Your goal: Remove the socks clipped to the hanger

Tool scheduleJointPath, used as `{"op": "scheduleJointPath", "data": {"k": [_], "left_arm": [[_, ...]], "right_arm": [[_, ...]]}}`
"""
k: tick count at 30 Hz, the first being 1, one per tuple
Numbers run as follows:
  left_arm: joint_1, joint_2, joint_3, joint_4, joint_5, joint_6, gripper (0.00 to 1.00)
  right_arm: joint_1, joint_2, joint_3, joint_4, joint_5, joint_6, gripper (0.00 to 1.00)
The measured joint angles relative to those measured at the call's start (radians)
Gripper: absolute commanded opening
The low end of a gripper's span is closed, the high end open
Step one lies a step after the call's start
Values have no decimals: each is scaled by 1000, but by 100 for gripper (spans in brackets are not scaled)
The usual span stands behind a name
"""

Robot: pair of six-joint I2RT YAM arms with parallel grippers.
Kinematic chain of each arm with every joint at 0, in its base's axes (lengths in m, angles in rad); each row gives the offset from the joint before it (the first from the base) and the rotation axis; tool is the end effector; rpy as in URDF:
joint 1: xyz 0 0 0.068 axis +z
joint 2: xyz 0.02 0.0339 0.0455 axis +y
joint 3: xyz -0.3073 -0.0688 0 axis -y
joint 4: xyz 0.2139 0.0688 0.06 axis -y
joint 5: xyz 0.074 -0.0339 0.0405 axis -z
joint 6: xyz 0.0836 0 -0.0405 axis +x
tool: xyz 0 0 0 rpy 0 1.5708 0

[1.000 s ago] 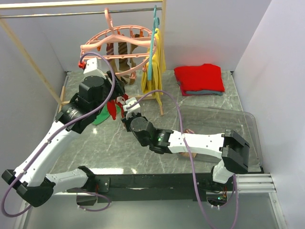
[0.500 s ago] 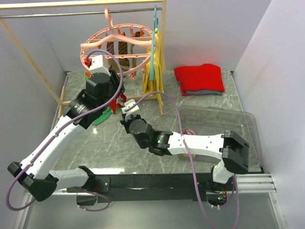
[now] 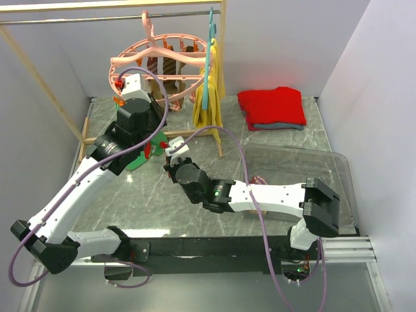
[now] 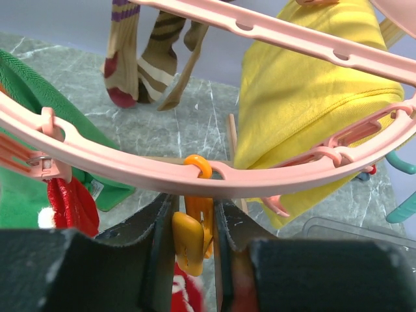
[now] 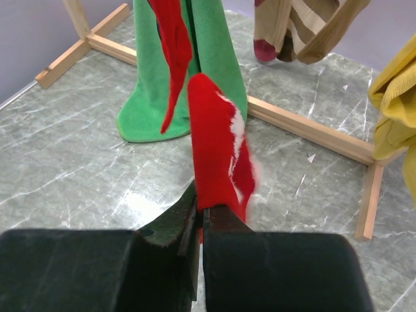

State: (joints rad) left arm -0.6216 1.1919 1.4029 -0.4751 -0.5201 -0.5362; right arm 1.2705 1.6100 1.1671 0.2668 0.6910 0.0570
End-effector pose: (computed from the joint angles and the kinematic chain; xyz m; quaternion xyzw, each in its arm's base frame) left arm 0.2229 -0.1085 0.4642 -0.1234 0.7733 -0.1505 0.6034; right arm 0.1655 0.3542 0.3589 -0.2326 0.7165 0.1678 0.6359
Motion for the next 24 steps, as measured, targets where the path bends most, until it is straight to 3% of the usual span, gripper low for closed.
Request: {"op": "scheduleJointPath", "data": {"k": [12, 19, 24], "left_arm": [[0, -7, 0, 0, 24, 0, 1], [0, -13, 0, 1, 45, -2, 1], [0, -24, -7, 5, 54, -2, 1]], "right_arm": [[-4, -123, -125, -63, 19, 76, 0], [-90, -354, -293, -187, 20, 219, 0], [-256, -620, -449, -306, -35, 340, 0]]}}
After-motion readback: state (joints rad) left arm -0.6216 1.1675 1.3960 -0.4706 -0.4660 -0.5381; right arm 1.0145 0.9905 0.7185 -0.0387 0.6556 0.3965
